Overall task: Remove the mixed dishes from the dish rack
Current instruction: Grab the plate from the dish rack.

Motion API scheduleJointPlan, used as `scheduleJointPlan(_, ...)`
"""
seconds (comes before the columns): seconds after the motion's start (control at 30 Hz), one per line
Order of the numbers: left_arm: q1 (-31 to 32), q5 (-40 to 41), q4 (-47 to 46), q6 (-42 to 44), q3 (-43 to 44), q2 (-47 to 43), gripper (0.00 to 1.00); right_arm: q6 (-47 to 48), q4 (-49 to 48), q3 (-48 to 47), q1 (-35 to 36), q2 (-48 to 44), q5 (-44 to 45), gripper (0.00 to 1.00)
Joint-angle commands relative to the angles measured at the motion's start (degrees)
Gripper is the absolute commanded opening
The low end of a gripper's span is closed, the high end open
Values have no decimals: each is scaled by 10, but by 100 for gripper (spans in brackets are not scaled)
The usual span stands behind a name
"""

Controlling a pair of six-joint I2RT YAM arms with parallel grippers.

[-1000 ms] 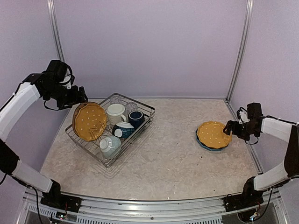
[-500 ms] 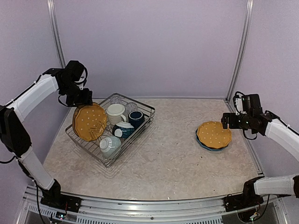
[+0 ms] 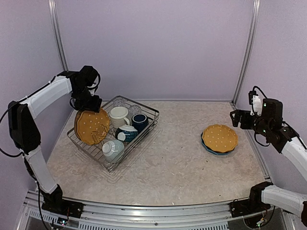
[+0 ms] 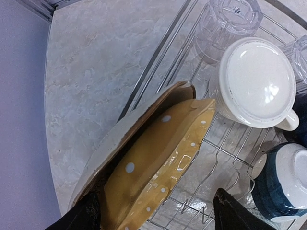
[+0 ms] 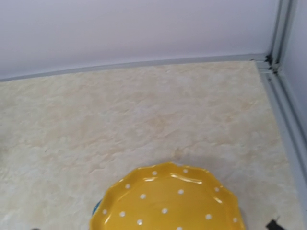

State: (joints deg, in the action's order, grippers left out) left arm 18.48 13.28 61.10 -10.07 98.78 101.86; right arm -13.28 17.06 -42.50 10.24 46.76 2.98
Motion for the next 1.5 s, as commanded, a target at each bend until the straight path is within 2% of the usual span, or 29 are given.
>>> scheduleJointPlan(0.0,4,33,16,22,11,21,77,-18,-11,14,5,6,-29,100)
scheduleJointPlan(0.3,7,13,39,27,9,45,76,-29,-11,19,5,-3,-29,100)
scheduleJointPlan(0.57,48,42,51,14,0,21,61,-31,-6,25,5,-11,-29,100)
scheduleJointPlan(0.77,50,71,41,7,-31,-15,52,-38,-15,34,5,-6,-41,100)
scheduleJointPlan(0.97,46,36,32,-2,-51,-37,39,-45,-23,39,5,-2,-53,100)
scheduleJointPlan(1.1,44,12,26,-8,-59,-47,39,-46,-20,40,5,-5,-52,100)
scheduleJointPlan(1.23,44,34,26,-8,-69,-43,42,-47,-20,42,5,-9,-53,100)
scheduleJointPlan(1.3,44,46,27,-8,-69,-39,45,-48,-21,45,5,-9,-56,100)
scheduleJointPlan(1.37,45,53,27,-7,-69,-36,53,-50,-24,48,4,-8,-57,100)
scheduleJointPlan(1.47,47,68,26,-3,-65,-30,56,-51,-28,52,5,-7,-58,100)
